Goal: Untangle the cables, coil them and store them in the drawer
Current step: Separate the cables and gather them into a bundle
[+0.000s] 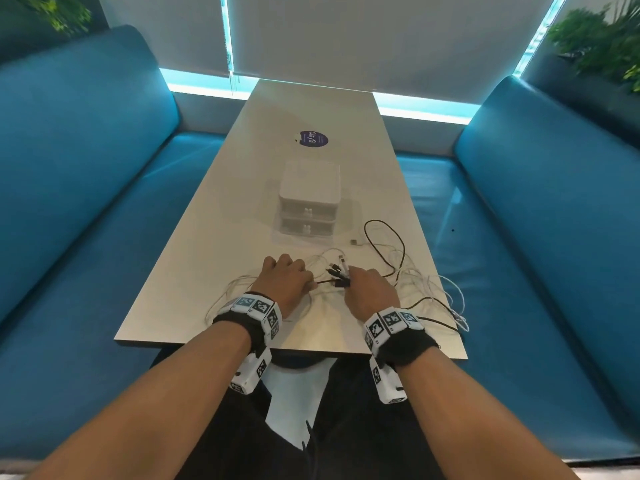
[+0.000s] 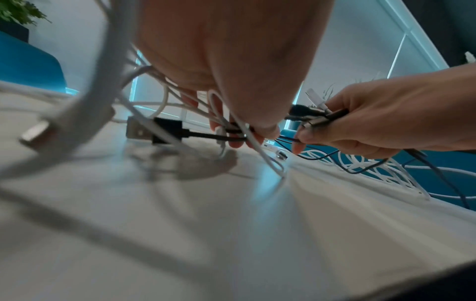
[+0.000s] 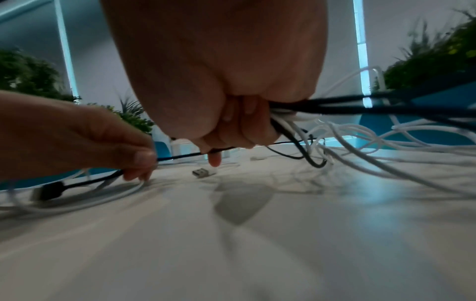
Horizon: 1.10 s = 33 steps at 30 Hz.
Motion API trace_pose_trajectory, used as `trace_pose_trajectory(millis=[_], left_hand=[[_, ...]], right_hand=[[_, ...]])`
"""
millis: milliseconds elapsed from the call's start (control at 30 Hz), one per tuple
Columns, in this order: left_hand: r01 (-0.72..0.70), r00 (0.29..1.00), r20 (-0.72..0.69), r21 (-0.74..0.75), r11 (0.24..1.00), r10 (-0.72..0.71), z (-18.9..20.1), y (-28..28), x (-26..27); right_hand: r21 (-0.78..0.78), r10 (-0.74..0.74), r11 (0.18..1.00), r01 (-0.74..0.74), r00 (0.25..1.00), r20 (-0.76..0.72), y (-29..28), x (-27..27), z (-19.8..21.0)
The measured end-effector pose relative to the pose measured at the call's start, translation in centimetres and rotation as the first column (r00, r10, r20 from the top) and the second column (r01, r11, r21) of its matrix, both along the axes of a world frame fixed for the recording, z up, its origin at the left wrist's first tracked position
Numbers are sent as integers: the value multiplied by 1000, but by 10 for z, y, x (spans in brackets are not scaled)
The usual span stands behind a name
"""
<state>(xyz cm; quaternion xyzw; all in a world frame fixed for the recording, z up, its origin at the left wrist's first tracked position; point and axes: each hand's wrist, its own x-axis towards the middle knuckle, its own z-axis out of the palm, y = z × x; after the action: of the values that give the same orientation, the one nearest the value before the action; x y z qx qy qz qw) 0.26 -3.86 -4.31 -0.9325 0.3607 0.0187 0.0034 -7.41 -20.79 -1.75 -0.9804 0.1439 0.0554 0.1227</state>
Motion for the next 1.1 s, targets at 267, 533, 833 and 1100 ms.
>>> trace_pose_trajectory(millis=[267, 533, 833, 1100], left_hand=[[2, 999, 43, -27, 1000, -1, 4, -5, -1], [29, 997, 78, -3, 1000, -28, -2, 3, 2], [115, 990, 78, 4, 993, -115, 8, 4, 3], [70, 995, -59, -167, 983, -80, 10, 5, 3]], right_hand=[[172, 86, 981, -89, 996, 22, 10, 3, 3], [155, 28, 988, -29, 1000, 6, 4, 3, 2], [187, -12, 982, 10, 1000, 10, -2, 5, 7], [180, -31, 983, 31, 1000, -6, -7, 4, 6]])
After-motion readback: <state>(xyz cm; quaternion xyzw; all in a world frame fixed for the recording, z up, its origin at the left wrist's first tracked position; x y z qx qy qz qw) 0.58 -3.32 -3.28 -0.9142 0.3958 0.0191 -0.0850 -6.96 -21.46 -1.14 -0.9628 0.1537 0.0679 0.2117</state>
